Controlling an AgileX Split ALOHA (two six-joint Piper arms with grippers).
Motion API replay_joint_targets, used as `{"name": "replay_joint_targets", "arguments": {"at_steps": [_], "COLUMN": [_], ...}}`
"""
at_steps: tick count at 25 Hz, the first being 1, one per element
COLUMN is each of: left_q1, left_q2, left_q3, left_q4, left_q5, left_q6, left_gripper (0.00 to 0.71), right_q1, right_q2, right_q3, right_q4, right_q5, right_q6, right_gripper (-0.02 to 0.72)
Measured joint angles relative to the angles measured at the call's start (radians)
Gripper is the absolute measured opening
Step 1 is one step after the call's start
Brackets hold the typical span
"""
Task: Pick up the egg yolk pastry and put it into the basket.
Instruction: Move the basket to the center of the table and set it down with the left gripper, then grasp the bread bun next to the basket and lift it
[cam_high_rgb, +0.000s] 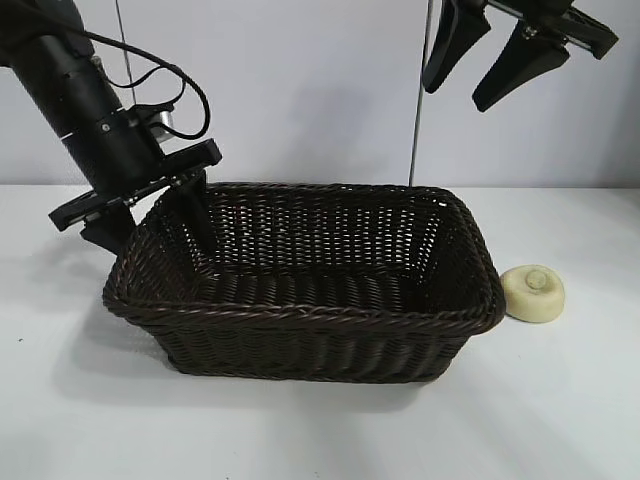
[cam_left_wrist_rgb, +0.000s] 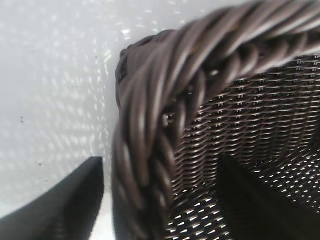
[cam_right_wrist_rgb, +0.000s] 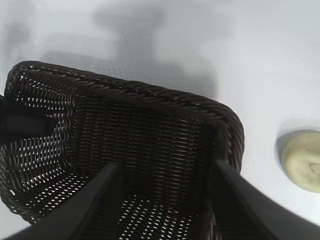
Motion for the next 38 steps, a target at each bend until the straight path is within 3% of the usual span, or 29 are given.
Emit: {"name": "replay_joint_targets", "arguments": {"at_steps": [7, 22, 31, 38], "left_q1": [0.0, 0.0, 0.0, 0.0], "left_q2": [-0.125, -0.356, -0.397, -0.397], "left_q3": [0.0, 0.006, 0.157, 0.21], "left_q4": [0.096, 0.101, -0.085, -0.11], "left_q5": [0.03, 0.103, -0.02, -0.063], "left_q6": [-0.009, -0.086, -0.097, -0.097], "left_gripper": [0.507, 0.507, 0.507, 0.507], "right_q1": [0.0, 0.0, 0.0, 0.0], "right_q2": [0.0, 0.0, 0.0, 0.0], "right_q3": [0.0, 0.0, 0.0, 0.0], "right_q4": [0.0, 0.001, 0.001, 0.001], "right_q5": [0.0, 0.0, 0.0, 0.0], "right_q6": [0.0, 0.003, 0.003, 0.003], "right_gripper": [0.393, 0.393, 0.393, 0.393]}}
